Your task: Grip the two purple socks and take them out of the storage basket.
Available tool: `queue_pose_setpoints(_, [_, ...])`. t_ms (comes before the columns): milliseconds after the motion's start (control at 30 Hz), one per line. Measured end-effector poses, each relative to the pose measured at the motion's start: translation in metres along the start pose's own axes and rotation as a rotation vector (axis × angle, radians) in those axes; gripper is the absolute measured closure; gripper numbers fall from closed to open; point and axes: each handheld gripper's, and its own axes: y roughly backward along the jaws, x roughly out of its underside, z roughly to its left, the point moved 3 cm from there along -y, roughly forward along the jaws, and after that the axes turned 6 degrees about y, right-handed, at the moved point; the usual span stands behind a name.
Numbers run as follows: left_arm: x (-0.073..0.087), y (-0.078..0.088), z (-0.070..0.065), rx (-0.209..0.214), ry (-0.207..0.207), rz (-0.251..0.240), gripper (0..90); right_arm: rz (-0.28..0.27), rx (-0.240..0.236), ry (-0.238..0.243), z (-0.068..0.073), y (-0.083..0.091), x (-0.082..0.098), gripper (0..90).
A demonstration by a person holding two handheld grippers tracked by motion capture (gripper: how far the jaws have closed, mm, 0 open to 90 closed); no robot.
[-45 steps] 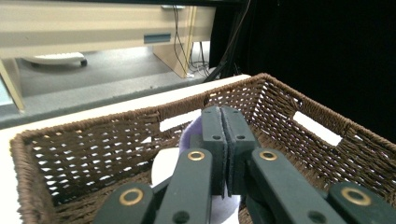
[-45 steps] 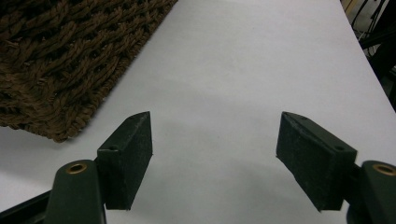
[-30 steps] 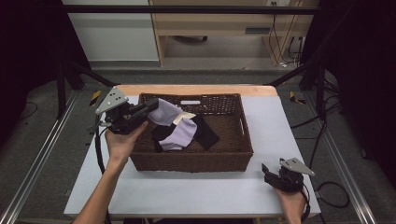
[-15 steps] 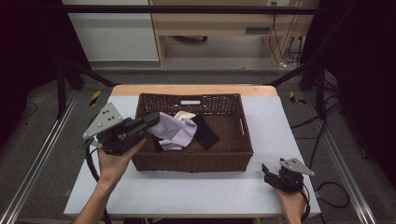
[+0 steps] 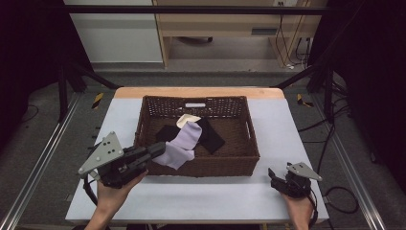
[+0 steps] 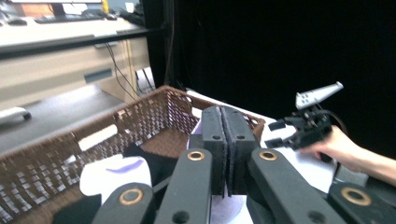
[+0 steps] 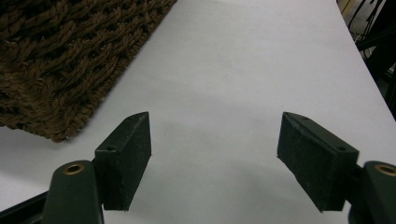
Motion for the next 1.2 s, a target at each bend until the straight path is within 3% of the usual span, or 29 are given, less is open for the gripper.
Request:
queue_pose_setpoints(300, [0.037,0.002,-0.006,0.032,0.032,0.073,87.6,0.002,0.003,0.000,0.000,0.000,0.000,26.0])
queue_pose_setpoints(633, [0.093,-0.022,0.001,0.022,0.093,0.226,87.6,0.000,0.005,0.004,0.000,0.000,0.000,26.0])
queue_pose_setpoints(1067, [0.138,-0.045,0.011,-0.007,0.130,0.376,87.3,-0.014,0.006,0.019,0.002,0.001,0.000,25.3])
queue_pose_setpoints(1200, [0.141,-0.046,0.012,0.013,0.143,0.390,80.7,-0.014,0.004,0.015,0.001,0.001,0.000,24.8])
